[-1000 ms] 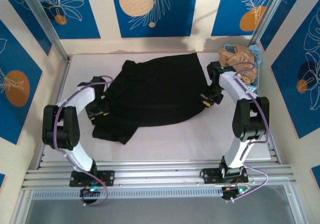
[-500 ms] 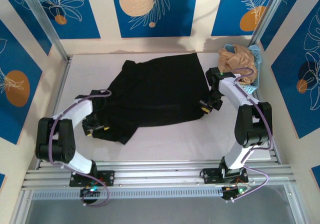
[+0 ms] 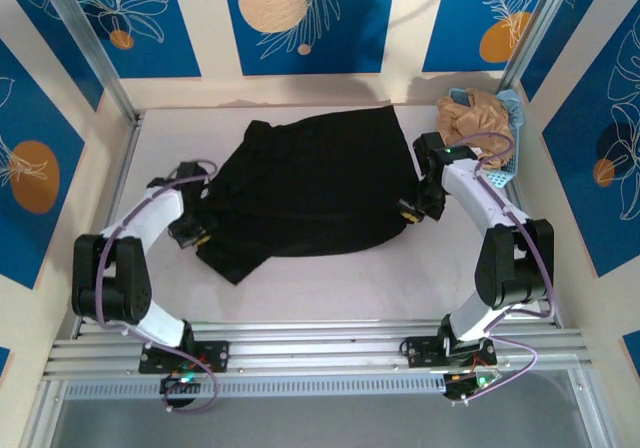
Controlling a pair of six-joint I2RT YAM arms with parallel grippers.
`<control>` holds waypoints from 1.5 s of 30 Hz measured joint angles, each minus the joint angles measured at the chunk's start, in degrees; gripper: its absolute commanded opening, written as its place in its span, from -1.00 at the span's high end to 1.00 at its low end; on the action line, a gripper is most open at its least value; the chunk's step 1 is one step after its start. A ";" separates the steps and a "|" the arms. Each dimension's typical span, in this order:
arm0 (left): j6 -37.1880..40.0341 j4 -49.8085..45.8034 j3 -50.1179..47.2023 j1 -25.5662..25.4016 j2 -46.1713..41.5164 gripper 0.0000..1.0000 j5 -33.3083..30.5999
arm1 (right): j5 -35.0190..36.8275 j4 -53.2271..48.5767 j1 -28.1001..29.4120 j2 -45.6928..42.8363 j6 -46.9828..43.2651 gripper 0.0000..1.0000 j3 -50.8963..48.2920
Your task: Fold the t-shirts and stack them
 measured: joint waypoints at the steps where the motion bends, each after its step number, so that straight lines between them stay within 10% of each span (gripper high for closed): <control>1: -0.72 0.15 2.62 0.00 -1.75 1.00 -0.20 | -0.13 -0.04 0.26 -0.20 -0.20 1.00 1.40; 11: -5.62 2.82 21.75 0.00 -18.25 1.00 -5.62 | -2.19 3.37 1.88 -5.16 -1.36 1.00 21.46; 23: -2.82 5.42 43.82 0.00 -34.03 1.00 -11.82 | -7.98 12.28 3.89 -36.15 -1.86 1.00 24.61; 30: -2.14 2.45 69.57 0.07 -17.25 1.00 -9.16 | -11.72 14.82 3.52 -30.45 0.31 1.00 30.27; 45: -1.20 -0.22 75.47 12.39 20.72 1.00 10.43 | -19.30 22.12 1.66 9.46 1.46 1.00 44.44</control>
